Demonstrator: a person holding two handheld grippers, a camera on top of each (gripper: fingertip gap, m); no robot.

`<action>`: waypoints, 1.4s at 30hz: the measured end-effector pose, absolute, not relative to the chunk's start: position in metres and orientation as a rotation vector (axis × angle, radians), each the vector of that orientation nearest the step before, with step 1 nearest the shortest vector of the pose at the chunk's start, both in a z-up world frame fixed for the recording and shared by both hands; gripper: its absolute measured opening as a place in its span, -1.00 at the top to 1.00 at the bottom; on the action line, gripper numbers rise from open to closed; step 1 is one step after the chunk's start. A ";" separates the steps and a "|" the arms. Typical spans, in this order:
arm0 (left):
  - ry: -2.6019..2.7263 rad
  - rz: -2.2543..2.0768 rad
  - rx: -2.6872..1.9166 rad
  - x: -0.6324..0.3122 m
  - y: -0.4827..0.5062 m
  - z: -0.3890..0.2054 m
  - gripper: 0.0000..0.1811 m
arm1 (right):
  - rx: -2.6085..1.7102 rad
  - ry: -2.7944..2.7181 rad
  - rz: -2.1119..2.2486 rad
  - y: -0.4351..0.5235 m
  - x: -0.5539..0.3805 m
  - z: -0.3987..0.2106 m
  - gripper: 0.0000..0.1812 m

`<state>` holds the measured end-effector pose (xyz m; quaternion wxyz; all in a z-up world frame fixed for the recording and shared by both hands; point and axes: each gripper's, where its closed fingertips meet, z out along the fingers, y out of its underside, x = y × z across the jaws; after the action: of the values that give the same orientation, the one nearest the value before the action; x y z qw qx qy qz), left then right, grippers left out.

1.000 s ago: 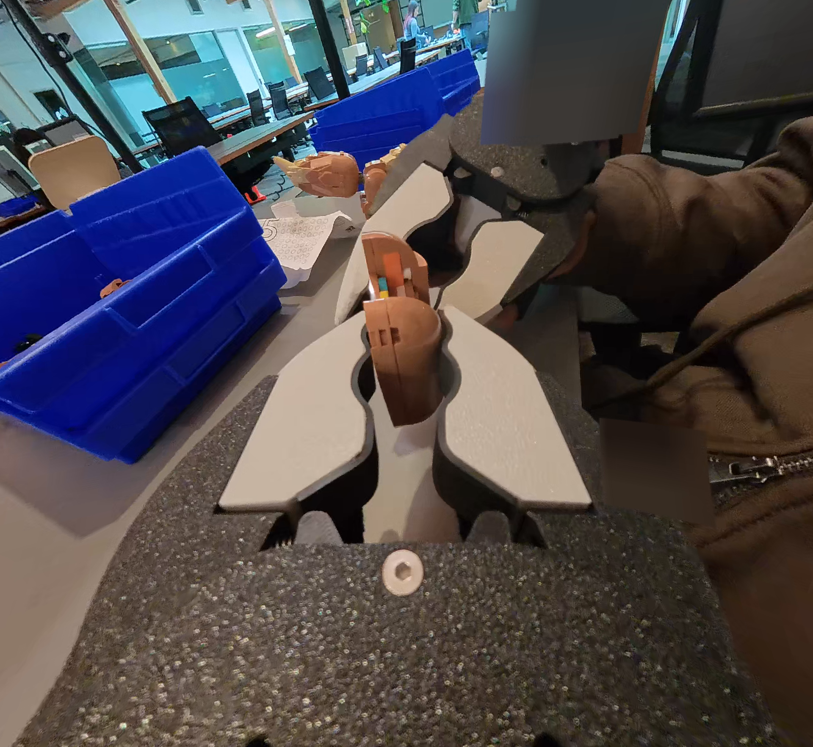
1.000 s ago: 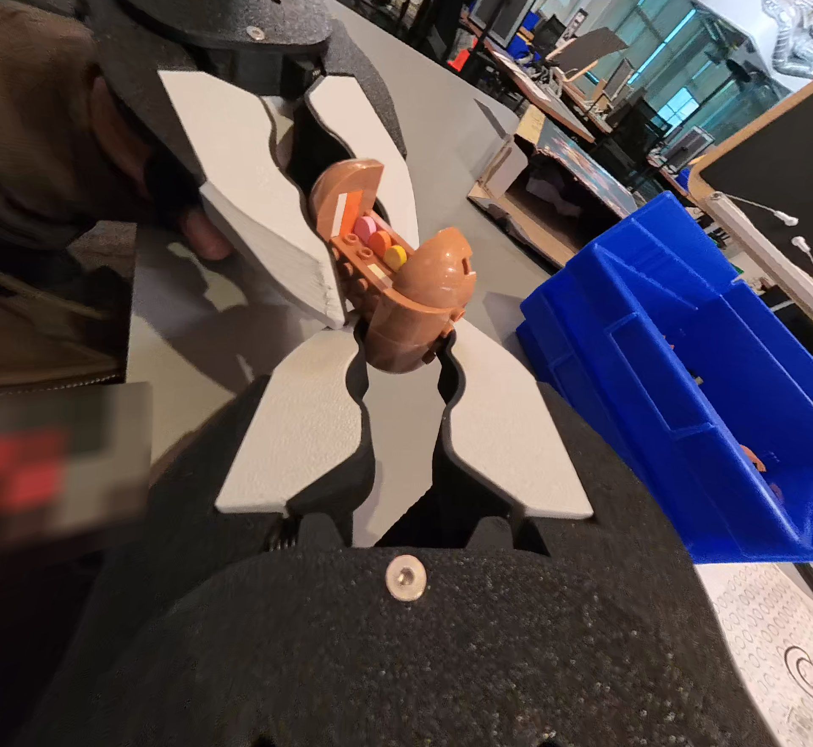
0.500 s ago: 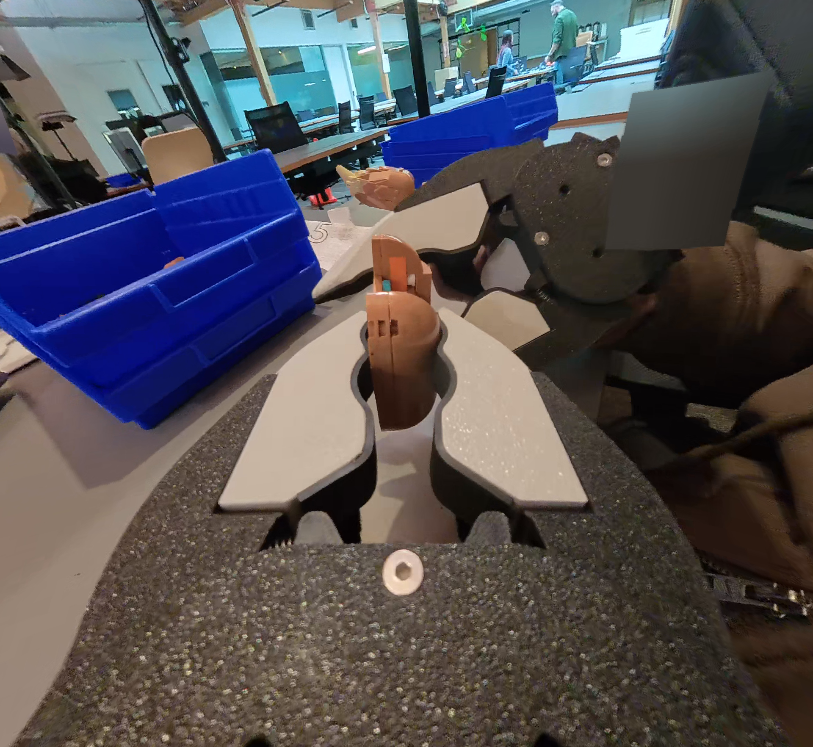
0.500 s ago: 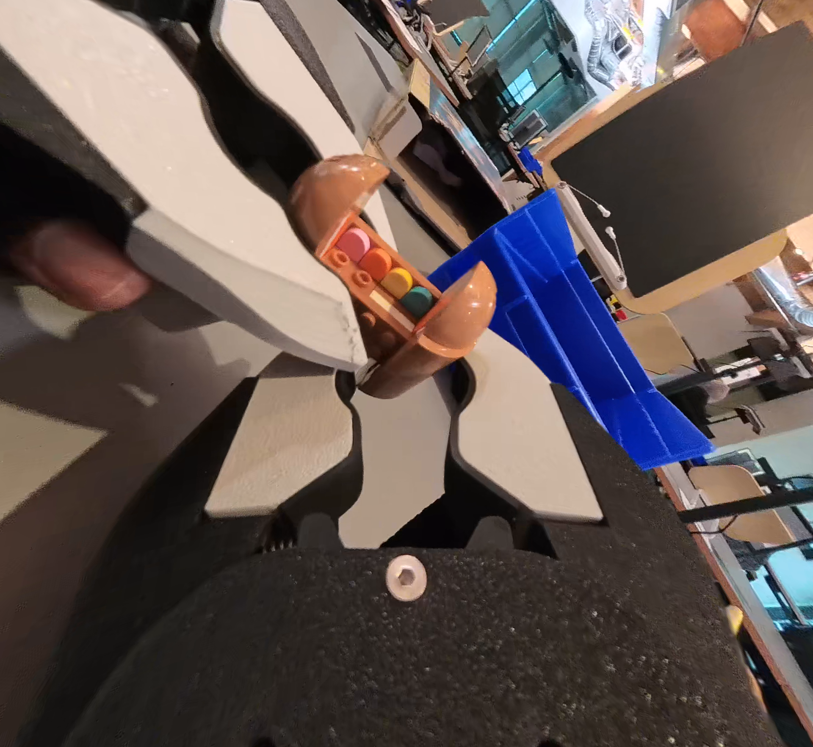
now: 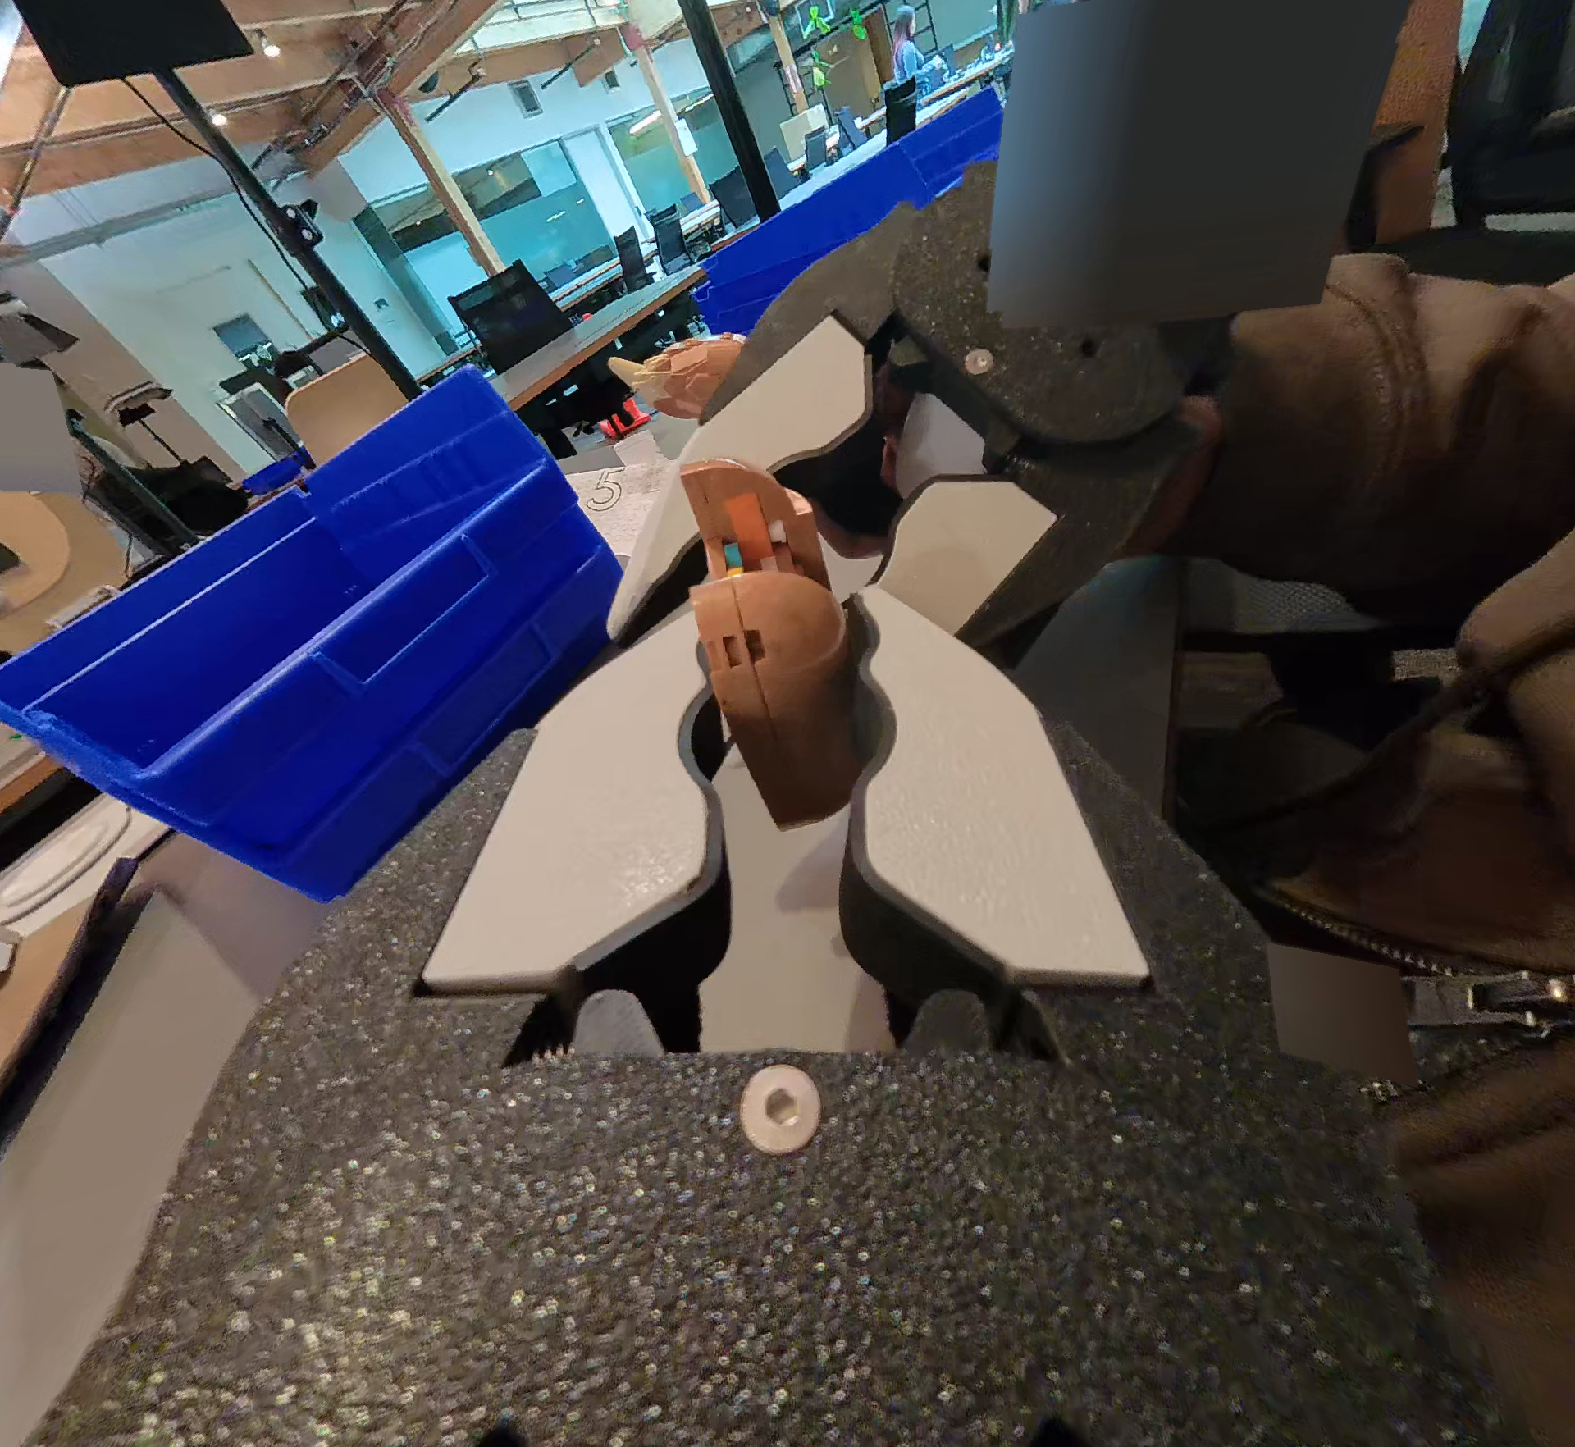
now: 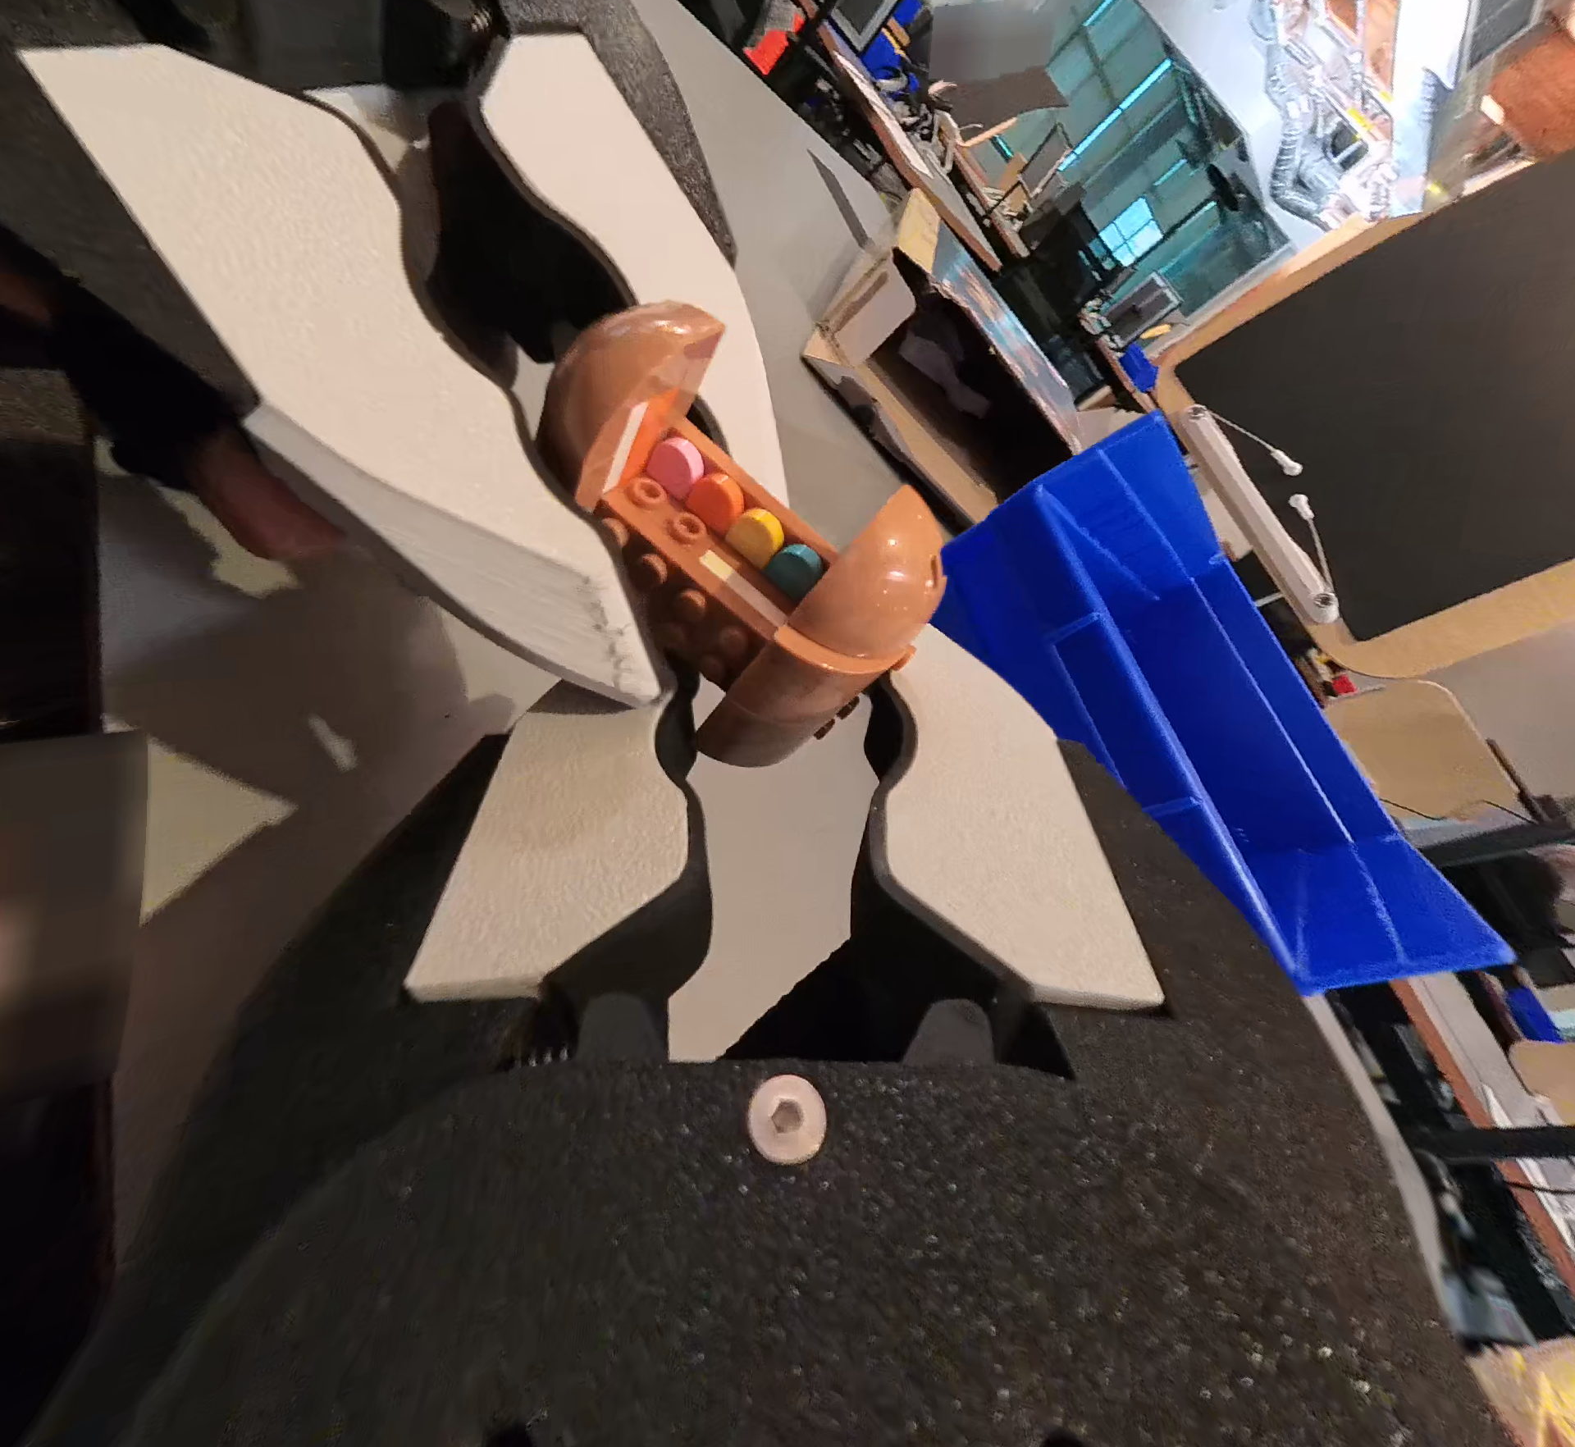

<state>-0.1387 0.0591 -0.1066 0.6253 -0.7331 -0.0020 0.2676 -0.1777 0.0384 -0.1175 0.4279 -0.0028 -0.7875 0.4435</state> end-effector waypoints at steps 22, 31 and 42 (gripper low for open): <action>-0.036 0.454 -1.723 -0.143 0.063 -0.115 0.71 | 0.067 -2.023 1.209 0.040 -0.173 -0.126 0.55; -0.096 0.439 -1.731 -0.149 0.061 -0.118 0.73 | 0.029 -2.003 1.110 0.043 -0.180 -0.127 0.57; -0.060 0.429 -1.756 -0.145 0.062 -0.120 0.72 | 0.049 -2.109 1.197 0.043 -0.173 -0.131 0.61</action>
<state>-0.1452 0.0615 -0.1200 0.6182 -0.7632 -0.0262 0.1863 -0.1732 0.0433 -0.1308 0.3504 0.0189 -0.8144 0.4622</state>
